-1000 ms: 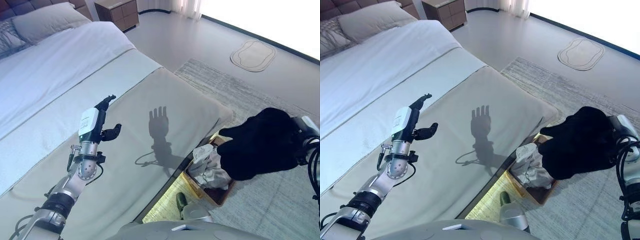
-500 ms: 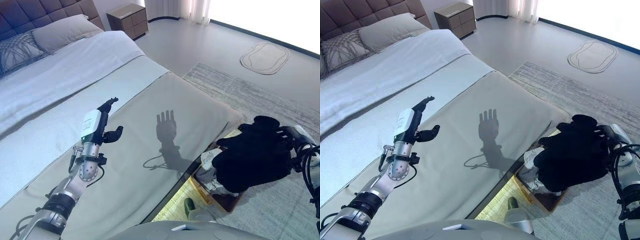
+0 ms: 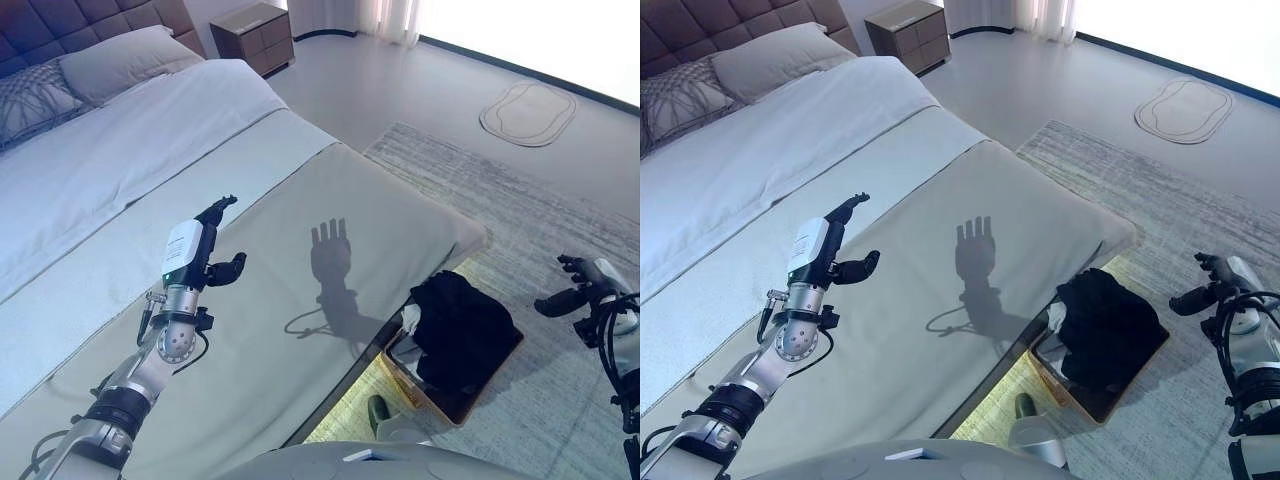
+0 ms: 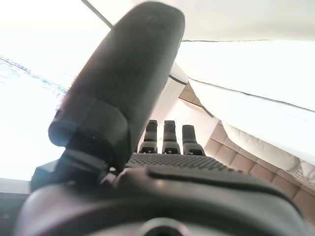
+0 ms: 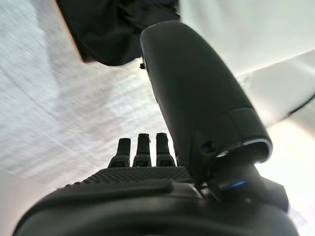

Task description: Pick up the clothes from the bed and place them into the basket

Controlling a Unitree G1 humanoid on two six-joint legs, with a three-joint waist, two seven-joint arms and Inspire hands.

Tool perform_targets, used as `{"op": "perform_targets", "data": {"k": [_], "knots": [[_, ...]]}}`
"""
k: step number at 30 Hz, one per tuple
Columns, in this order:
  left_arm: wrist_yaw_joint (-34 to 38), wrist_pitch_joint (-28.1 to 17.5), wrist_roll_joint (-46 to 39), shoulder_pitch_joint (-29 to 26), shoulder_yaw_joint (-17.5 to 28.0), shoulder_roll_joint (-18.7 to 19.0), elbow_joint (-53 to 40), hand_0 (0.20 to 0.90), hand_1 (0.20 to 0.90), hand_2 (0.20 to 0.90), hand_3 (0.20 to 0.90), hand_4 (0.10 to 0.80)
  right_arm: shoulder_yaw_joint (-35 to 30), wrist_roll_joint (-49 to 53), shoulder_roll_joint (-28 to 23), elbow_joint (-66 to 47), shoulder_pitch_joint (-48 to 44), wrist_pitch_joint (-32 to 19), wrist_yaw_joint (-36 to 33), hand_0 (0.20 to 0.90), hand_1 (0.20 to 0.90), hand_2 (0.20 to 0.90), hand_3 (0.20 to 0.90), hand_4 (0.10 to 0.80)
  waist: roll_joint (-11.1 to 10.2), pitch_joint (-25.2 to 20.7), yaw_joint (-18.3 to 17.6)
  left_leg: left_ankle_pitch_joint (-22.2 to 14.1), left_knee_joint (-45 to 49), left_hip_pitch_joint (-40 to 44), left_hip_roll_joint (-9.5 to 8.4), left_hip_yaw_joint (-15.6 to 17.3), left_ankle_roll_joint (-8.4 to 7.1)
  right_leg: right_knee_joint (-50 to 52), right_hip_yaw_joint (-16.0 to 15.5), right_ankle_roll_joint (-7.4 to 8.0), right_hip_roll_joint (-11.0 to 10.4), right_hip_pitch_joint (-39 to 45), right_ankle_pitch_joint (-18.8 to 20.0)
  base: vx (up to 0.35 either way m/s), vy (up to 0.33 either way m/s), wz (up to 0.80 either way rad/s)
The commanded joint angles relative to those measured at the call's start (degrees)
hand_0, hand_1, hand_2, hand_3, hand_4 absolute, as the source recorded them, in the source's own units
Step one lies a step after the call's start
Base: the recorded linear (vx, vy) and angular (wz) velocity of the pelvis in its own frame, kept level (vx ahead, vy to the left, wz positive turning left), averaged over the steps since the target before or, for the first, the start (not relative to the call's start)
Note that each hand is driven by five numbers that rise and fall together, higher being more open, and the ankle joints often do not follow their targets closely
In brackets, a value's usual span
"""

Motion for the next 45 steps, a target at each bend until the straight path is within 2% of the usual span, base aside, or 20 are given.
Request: {"op": "perform_targets", "data": {"k": [1,7,15,17,22,23,28,32,33,37,45], "knots": [[3.4,-2.4,-2.0,-5.1,1.2,3.1,-0.6,0.9,0.9,0.9,0.9,0.8,-2.7,-0.6,-2.9,0.6,-4.8,-2.0,-3.0,0.9,0.9,0.9,0.9,0.8,-1.2,-2.7,-0.2,-5.4,2.6,1.8,0.93,0.2,-0.09,3.8,-0.1,3.09,-1.2,-2.7,-0.5,0.017,0.022,-0.06],[3.5,-2.4,-1.9,-5.3,0.9,2.9,-0.5,0.9,0.9,0.9,0.9,0.8,-3.1,-0.6,-3.3,-2.1,-3.8,-5.5,-4.3,0.9,0.9,0.9,0.9,0.8,-1.1,-3.0,-0.7,-5.7,2.7,2.3,0.81,0.3,0.01,3.7,0.6,3.2,-1.2,-2.3,-0.4,0.024,0.013,-0.09],[2.6,-1.0,-2.3,-4.9,2.0,2.3,-1.2,0.9,0.9,0.9,0.9,0.8,-5.0,-1.3,-1.8,-13.0,-1.1,-9.6,-5.8,0.9,0.9,0.9,0.9,0.8,-1.8,-3.2,-0.9,-5.3,2.7,2.1,1.03,0.2,-0.33,3.8,0.1,3.18,-1.1,-2.3,-0.6,0.001,0.0,-0.01],[2.8,-1.4,-2.4,-4.3,2.4,1.4,-0.6,0.9,0.9,0.9,0.9,0.8,-5.1,-2.5,-0.5,-16.3,0.2,-12.1,-7.2,0.9,0.9,0.9,0.9,0.8,-1.8,-3.2,-0.7,-5.2,2.6,1.9,1.05,-0.2,-0.33,3.9,-0.2,3.13,-1.0,-2.3,-0.8,-0.007,0.021,0.01],[3.0,-0.3,-0.1,-1.9,2.5,-2.4,1.5,0.9,0.9,0.9,0.9,0.8,-2.7,-6.3,7.4,-24.6,5.5,-17.6,-12.6,0.9,0.9,0.9,0.9,0.8,-1.9,-3.2,0.1,-4.3,1.8,2.2,0.68,-1.9,-0.09,4.3,-1.1,2.93,-0.9,-1.3,-1.5,0.021,0.024,0.14],[3.1,-0.8,0.8,-1.3,2.6,-3.8,3.1,0.9,0.9,0.9,0.9,0.8,-1.6,-8.3,10.2,-25.0,6.9,-19.1,-15.3,0.9,0.9,0.9,0.9,0.8,-2.1,-3.1,0.5,-4.0,1.6,2.2,0.66,-2.4,-0.17,4.4,-1.6,2.93,-0.9,-1.0,-1.6,0.012,-0.004,0.11],[0.3,1.6,4.0,0.7,2.2,-6.8,5.7,0.9,0.9,0.9,0.9,0.8,2.6,-10.5,16.9,-22.3,10.2,-20.1,-21.7,0.9,0.9,0.9,0.9,0.8,-2.6,-2.7,2.3,-3.3,1.1,1.5,0.47,-4.8,-0.18,4.5,-3.4,2.97,-1.3,-0.3,-2.2,0.001,-0.015,0.25],[-1.4,2.9,4.7,1.8,1.5,-7.1,9.2,0.9,0.9,0.9,0.9,0.8,5.4,-10.2,19.3,-18.9,10.9,-20.1,-21.7,0.9,0.9,0.9,0.9,0.8,-2.7,-2.4,3.1,-3.1,0.9,1.4,0.43,-5.7,-0.1,4.2,-4.4,2.97,-1.6,0.5,-2.4,0.046,0.023,0.19],[-2.0,3.7,3.7,2.6,1.8,-7.4,11.2,0.9,0.9,0.9,0.9,0.8,6.3,-11.1,19.9,-17.9,11.5,-20.3,-19.8,0.9,0.9,0.9,0.9,0.8,-2.6,-2.4,3.4,-3.1,0.8,1.5,0.38,-5.9,-0.07,4.0,-4.8,2.98,-1.8,0.9,-2.4,0.083,0.032,0.14],[-3.7,2.4,3.1,4.4,3.4,-7.8,17.8,0.9,0.9,0.9,0.9,0.8,8.7,-12.9,20.7,-14.7,12.9,-20.3,-17.1,0.9,0.9,0.9,0.9,0.8,-3.0,-2.7,4.3,-2.9,0.6,1.8,0.36,-6.3,-0.07,3.6,-5.7,3.14,-2.1,2.0,-2.6,0.106,0.019,0.09],[-4.7,2.4,1.9,6.2,4.0,-9.1,23.8,0.9,0.9,0.9,0.9,0.8,10.9,-18.0,21.4,-10.5,13.0,-21.6,-18.8,0.9,0.9,0.9,0.9,0.8,-3.6,-3.0,6.1,-2.7,0.4,1.8,0.12,-7.7,0.13,3.8,-7.3,3.24,-2.4,3.3,-3.0,0.059,0.004,0.09]]}}
